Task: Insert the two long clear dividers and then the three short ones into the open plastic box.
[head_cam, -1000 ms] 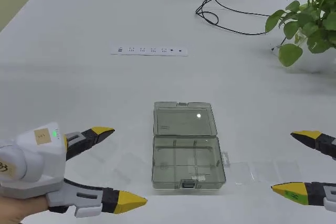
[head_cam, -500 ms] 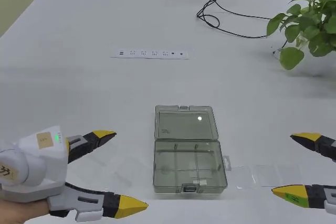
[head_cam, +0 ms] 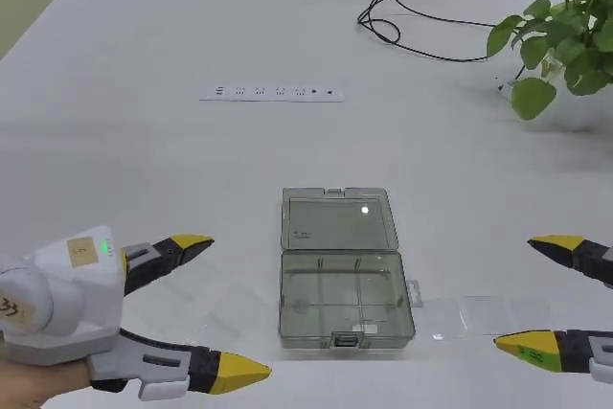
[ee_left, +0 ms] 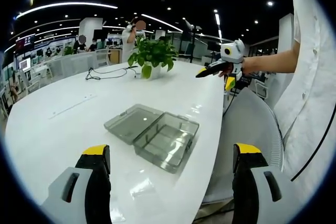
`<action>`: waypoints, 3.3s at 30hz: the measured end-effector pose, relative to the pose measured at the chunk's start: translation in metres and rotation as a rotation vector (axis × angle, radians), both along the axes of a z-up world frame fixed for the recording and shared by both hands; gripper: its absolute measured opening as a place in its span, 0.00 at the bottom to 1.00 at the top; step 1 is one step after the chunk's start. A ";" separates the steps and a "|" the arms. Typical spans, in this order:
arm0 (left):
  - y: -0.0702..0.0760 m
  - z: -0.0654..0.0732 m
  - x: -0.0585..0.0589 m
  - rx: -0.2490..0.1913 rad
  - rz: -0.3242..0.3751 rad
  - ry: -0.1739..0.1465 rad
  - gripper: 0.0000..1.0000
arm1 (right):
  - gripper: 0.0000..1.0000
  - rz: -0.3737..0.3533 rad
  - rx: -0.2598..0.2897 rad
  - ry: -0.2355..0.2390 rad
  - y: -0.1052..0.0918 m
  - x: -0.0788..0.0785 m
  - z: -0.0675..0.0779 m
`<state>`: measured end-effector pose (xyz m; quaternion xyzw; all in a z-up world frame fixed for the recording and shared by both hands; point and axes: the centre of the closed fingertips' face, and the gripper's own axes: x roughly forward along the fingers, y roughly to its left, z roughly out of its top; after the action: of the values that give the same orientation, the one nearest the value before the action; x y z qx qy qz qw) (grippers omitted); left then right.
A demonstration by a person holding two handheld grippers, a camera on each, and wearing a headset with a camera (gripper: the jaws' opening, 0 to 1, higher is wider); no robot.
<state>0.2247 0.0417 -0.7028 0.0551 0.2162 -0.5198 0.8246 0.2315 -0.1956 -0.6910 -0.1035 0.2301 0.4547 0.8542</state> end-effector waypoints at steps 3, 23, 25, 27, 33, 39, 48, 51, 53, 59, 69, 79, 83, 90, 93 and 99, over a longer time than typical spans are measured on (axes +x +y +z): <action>0.000 -0.001 0.001 0.002 -0.001 0.003 0.99 | 0.81 -0.001 0.000 0.001 0.000 0.001 0.000; 0.000 -0.006 0.006 0.012 -0.003 0.015 0.99 | 0.80 -0.004 0.012 0.002 -0.001 0.006 -0.002; -0.001 -0.006 0.006 0.013 -0.004 0.016 0.99 | 0.80 -0.004 0.010 0.004 -0.001 0.005 -0.002; -0.001 -0.006 0.006 0.013 -0.006 0.016 0.99 | 0.80 -0.005 0.012 0.005 -0.001 0.005 -0.002; -0.001 -0.007 0.006 0.013 -0.007 0.017 0.99 | 0.79 -0.005 0.014 0.005 0.000 0.003 -0.001; 0.000 -0.007 0.007 0.013 -0.007 0.018 0.99 | 0.79 -0.009 0.015 0.006 -0.001 0.003 -0.001; 0.006 -0.007 0.010 0.023 0.010 0.019 0.98 | 0.78 -0.014 0.018 0.004 -0.002 0.002 0.000; 0.012 -0.008 0.014 0.029 0.025 0.020 0.97 | 0.78 -0.015 0.020 0.004 -0.001 0.001 -0.001; 0.017 -0.008 0.017 0.035 0.039 0.024 0.97 | 0.78 -0.017 0.021 0.004 -0.002 0.001 0.000; 0.035 -0.013 0.028 0.068 0.099 0.038 0.94 | 0.78 -0.019 0.026 0.002 -0.001 0.002 0.001; 0.072 -0.037 0.042 0.165 0.217 0.118 0.85 | 0.77 -0.018 0.035 0.004 0.002 0.003 0.000; 0.092 -0.063 0.046 0.256 0.283 0.197 0.80 | 0.77 -0.020 0.045 0.004 0.004 0.007 0.001; 0.100 -0.076 0.045 0.299 0.310 0.249 0.74 | 0.77 -0.022 0.050 0.005 0.004 0.007 0.002; 0.109 -0.093 0.047 0.359 0.359 0.318 0.64 | 0.76 -0.028 0.055 0.010 0.004 0.007 0.000; 0.113 -0.101 0.049 0.381 0.374 0.332 0.59 | 0.76 -0.030 0.058 0.012 0.005 0.006 0.000; 0.117 -0.115 0.045 0.415 0.400 0.404 0.55 | 0.76 -0.034 0.061 0.011 0.005 0.007 -0.001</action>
<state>0.2697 0.1584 -0.8179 0.0741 0.4825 -0.2932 0.8220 0.2387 -0.1910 -0.6918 -0.0710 0.2228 0.4473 0.8633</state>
